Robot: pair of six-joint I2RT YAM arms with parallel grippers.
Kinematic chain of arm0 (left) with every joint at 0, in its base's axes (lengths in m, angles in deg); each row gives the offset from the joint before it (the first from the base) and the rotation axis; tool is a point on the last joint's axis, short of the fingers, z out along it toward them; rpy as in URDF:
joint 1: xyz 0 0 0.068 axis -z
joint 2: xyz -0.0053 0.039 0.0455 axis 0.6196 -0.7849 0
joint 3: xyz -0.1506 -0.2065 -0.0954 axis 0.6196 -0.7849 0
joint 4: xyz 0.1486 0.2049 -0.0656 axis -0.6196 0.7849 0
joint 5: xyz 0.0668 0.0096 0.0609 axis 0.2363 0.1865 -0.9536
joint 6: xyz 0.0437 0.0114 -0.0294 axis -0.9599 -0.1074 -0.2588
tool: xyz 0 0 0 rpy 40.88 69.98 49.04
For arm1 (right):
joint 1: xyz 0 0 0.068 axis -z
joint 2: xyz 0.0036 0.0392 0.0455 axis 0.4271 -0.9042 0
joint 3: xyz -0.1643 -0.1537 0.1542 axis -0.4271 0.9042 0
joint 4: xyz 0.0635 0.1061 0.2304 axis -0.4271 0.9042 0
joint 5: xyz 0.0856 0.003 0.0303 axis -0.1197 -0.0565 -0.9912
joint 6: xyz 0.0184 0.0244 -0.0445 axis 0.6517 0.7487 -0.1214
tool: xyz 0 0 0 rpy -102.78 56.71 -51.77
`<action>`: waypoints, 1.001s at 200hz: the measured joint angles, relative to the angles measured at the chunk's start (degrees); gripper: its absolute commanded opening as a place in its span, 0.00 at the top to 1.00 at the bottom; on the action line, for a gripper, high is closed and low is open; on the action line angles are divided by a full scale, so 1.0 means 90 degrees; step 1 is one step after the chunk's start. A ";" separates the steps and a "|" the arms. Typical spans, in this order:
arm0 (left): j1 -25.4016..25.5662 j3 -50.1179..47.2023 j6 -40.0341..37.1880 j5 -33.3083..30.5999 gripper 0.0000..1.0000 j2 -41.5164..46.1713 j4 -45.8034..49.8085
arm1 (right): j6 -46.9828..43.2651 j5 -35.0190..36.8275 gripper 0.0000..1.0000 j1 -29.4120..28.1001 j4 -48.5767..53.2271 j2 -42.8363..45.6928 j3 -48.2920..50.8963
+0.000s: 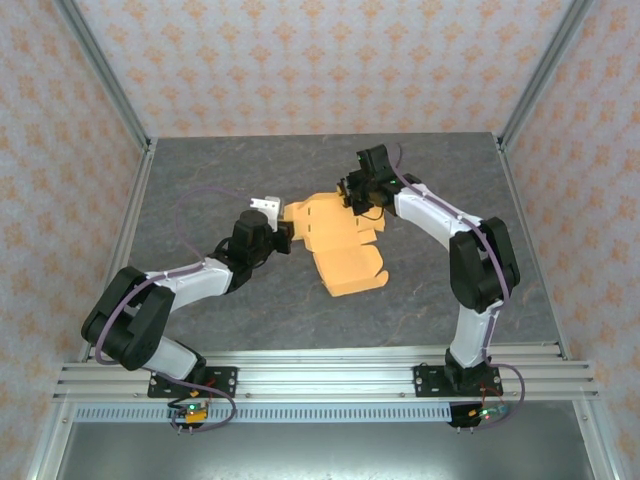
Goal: Fold the paper box
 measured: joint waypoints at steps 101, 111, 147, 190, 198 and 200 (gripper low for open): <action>0.0000 -0.0294 0.0585 -0.0170 0.43 0.0772 0.0223 | -0.0367 0.0002 1.00 0.0002 -0.2174 0.0678 0.2059; 0.0000 -0.0364 0.0614 -0.0189 0.42 0.0860 0.0243 | -0.0440 0.0000 1.00 0.0002 -0.2523 0.0792 0.2385; -0.0010 -0.0529 0.0617 -0.0192 0.43 0.0891 0.0384 | -0.0578 -0.0121 1.00 0.0002 -0.3808 0.0986 0.3247; -0.0019 -0.0906 0.0682 -0.0189 0.43 0.0831 0.0330 | -0.0481 -0.0551 1.00 0.0002 -0.4991 0.0984 0.3427; -0.0019 -0.0959 0.0685 -0.0189 0.42 0.0831 0.0335 | -0.0447 -0.0619 1.00 0.0002 -0.5200 0.0984 0.3424; -0.0019 -0.0969 0.0685 -0.0192 0.42 0.0831 0.0335 | -0.0449 -0.0634 1.00 0.0002 -0.5251 0.0984 0.3424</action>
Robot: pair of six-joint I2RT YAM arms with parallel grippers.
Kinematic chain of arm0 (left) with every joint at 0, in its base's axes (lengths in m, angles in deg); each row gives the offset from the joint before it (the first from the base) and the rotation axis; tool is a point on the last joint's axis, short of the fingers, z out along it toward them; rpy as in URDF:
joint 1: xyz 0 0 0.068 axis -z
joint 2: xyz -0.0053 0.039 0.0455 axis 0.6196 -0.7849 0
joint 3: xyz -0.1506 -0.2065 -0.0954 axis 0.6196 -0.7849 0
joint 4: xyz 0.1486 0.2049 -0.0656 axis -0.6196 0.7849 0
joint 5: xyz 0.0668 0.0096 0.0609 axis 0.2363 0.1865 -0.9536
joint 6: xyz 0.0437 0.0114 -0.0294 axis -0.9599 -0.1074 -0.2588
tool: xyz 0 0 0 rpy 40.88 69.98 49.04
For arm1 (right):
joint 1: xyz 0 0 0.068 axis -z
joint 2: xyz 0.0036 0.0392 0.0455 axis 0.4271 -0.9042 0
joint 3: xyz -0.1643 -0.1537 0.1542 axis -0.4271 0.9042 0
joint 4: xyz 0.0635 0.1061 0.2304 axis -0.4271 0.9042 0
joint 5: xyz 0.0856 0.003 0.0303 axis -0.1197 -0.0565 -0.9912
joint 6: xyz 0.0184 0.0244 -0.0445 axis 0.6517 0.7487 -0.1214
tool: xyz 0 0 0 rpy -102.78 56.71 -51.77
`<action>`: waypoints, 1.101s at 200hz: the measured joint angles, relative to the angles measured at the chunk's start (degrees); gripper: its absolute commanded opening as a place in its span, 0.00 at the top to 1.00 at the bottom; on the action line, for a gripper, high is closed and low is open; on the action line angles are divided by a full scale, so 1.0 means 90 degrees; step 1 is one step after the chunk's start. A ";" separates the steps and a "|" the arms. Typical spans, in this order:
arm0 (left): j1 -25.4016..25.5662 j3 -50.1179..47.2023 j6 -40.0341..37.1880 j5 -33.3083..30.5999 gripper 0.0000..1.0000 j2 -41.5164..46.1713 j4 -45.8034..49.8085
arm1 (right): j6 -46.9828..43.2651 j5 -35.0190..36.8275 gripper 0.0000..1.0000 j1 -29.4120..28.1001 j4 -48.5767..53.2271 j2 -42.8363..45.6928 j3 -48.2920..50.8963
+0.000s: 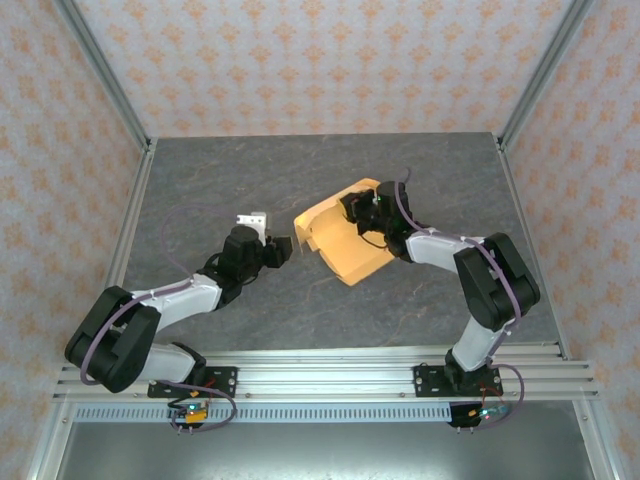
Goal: Fold the paper box
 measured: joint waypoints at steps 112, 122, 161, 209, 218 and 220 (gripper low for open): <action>-0.0687 0.0969 -0.0002 0.0988 0.43 -0.1472 -0.0172 | -0.0253 -0.0622 1.00 0.0027 -0.0947 -0.1008 -0.0187; -0.0668 0.0993 0.0022 0.1168 0.43 -0.1588 -0.0294 | -0.0274 -0.0612 1.00 0.0044 -0.1003 -0.1018 -0.0180; -0.0342 0.1049 0.0044 0.1549 0.43 -0.1834 -0.0585 | -0.0270 -0.0605 1.00 0.0029 -0.1477 -0.1039 0.0039; -0.0104 0.0879 0.0107 0.1540 0.41 -0.1838 -0.0906 | -0.0199 -0.0498 1.00 0.0029 -0.2079 -0.1086 0.0447; -0.0104 0.0811 0.0117 0.1535 0.41 -0.1838 -0.0916 | -0.0172 -0.0481 1.00 0.0029 -0.2205 -0.1117 0.0498; -0.0104 0.0794 0.0119 0.1535 0.41 -0.1838 -0.0918 | -0.0165 -0.0478 1.00 0.0029 -0.2234 -0.1124 0.0505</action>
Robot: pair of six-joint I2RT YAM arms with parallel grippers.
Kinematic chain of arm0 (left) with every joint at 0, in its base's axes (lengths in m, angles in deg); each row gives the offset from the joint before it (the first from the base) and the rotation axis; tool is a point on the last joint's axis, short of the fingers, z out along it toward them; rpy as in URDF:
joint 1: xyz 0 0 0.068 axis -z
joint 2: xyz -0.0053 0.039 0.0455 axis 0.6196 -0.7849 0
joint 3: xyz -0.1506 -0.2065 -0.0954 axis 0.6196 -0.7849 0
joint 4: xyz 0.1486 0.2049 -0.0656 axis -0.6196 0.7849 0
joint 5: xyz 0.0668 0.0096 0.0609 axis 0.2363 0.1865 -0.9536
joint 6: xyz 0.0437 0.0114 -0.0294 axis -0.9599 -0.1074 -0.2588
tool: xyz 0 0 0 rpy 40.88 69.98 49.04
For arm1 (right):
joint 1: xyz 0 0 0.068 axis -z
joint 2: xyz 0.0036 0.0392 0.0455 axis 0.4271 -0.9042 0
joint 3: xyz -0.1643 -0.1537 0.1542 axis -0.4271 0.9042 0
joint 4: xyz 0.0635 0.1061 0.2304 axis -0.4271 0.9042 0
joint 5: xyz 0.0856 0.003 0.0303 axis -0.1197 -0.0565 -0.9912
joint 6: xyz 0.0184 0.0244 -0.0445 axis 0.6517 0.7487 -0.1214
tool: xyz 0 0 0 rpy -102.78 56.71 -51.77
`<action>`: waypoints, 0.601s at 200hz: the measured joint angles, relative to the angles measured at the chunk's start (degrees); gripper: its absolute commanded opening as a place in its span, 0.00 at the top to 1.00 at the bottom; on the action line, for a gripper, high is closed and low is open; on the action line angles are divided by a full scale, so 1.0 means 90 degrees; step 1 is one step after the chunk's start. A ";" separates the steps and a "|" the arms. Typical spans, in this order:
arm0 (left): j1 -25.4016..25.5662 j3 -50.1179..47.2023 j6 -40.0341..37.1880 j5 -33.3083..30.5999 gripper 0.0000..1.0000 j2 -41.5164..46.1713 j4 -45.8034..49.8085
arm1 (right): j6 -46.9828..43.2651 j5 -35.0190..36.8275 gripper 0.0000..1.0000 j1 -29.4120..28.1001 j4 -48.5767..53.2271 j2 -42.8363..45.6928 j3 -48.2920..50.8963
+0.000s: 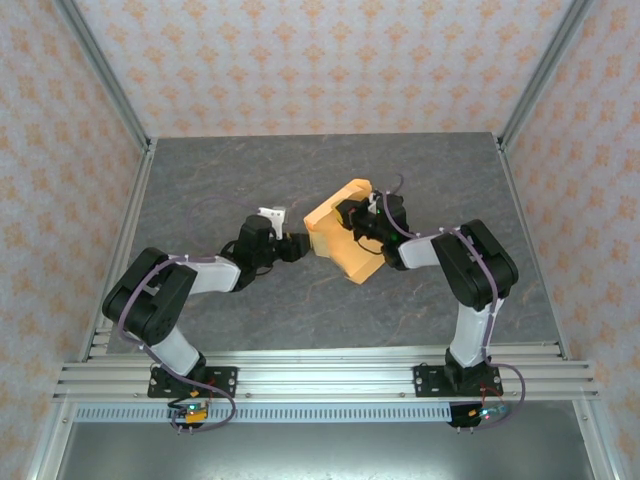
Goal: Fold the paper box
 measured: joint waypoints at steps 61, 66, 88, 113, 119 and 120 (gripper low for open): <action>0.0168 -0.0406 -0.0090 0.0017 0.39 0.0491 0.0015 | 0.0138 0.0146 1.00 -0.0012 -0.0474 -0.0022 0.0257; 0.0182 -0.0406 -0.0126 0.0036 0.39 0.0539 0.0012 | 0.0138 0.0165 1.00 -0.0017 -0.0481 -0.0022 0.0267; 0.0194 -0.0408 -0.0233 0.0124 0.39 0.0629 0.0012 | 0.0141 0.0221 1.00 -0.0039 -0.0510 -0.0022 0.0287; 0.0194 -0.0413 -0.0372 0.0124 0.41 0.0624 0.0044 | 0.0185 0.0291 1.00 -0.0075 -0.0537 -0.0022 0.0289; 0.0194 -0.0406 -0.0401 0.0124 0.42 0.0612 0.0058 | 0.0187 0.0316 1.00 -0.0092 -0.0544 -0.0022 0.0294; 0.0194 -0.0403 -0.0413 0.0124 0.43 0.0605 0.0066 | 0.0187 0.0323 1.00 -0.0095 -0.0546 -0.0022 0.0294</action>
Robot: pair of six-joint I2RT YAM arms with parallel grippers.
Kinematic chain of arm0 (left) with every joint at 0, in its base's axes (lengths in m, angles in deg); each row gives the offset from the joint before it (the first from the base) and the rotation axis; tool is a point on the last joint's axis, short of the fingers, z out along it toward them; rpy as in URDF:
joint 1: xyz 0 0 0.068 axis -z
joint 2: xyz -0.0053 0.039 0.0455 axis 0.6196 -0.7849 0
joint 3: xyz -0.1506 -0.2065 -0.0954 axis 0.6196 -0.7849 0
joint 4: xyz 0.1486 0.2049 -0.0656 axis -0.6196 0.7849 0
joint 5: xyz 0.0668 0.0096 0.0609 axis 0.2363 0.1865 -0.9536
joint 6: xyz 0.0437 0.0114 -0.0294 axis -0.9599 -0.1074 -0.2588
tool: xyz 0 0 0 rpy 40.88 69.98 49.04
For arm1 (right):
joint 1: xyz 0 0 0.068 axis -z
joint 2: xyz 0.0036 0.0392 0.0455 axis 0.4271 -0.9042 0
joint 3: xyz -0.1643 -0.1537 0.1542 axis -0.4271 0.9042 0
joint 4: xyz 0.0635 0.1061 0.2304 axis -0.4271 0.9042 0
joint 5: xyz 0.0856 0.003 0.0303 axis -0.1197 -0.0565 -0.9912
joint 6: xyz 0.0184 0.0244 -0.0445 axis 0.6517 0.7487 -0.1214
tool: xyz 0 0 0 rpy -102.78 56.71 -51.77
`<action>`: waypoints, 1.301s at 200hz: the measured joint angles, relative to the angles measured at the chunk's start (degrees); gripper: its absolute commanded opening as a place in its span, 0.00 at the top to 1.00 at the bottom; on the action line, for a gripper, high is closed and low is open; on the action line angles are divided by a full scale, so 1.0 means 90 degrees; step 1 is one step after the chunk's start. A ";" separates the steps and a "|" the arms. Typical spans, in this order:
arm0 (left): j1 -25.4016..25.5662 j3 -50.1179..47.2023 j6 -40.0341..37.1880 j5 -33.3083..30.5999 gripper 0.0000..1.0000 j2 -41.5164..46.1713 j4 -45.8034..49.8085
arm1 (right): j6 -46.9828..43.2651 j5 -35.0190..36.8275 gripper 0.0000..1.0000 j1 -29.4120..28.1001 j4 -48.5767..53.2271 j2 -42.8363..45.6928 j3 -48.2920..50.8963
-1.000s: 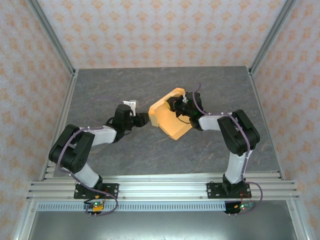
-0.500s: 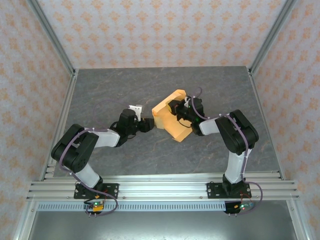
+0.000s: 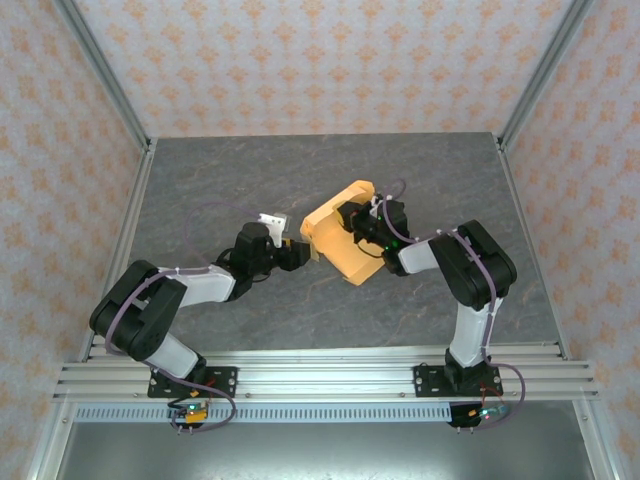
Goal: Fold the paper box
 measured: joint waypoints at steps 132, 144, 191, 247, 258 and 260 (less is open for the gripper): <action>0.0012 0.0860 -0.0245 -0.0583 0.60 -0.0763 0.0340 | 0.0151 0.0903 1.00 -0.0658 -0.0010 0.0136 0.0151; 0.0012 0.0877 -0.0245 -0.0636 0.61 -0.0784 0.0364 | 0.0172 0.1052 1.00 -0.0733 -0.0034 0.0192 0.0238; 0.0015 0.0891 -0.0219 -0.1003 0.64 -0.1083 0.0172 | 0.0345 0.1931 1.00 -0.1251 -0.0175 0.0576 0.0736; 0.0114 0.0889 -0.0177 -0.1467 0.94 -0.1341 -0.0245 | 0.0408 0.2805 0.81 -0.1877 -0.0170 0.0879 0.0852; 0.0138 0.0882 -0.0182 -0.1467 0.96 -0.1343 -0.0270 | 0.0384 0.2822 0.74 -0.1928 -0.0141 0.0950 0.0891; 0.0138 0.0882 -0.0199 -0.1467 0.96 -0.1343 -0.0272 | 0.0403 0.2832 0.73 -0.1933 -0.0134 0.0971 0.0908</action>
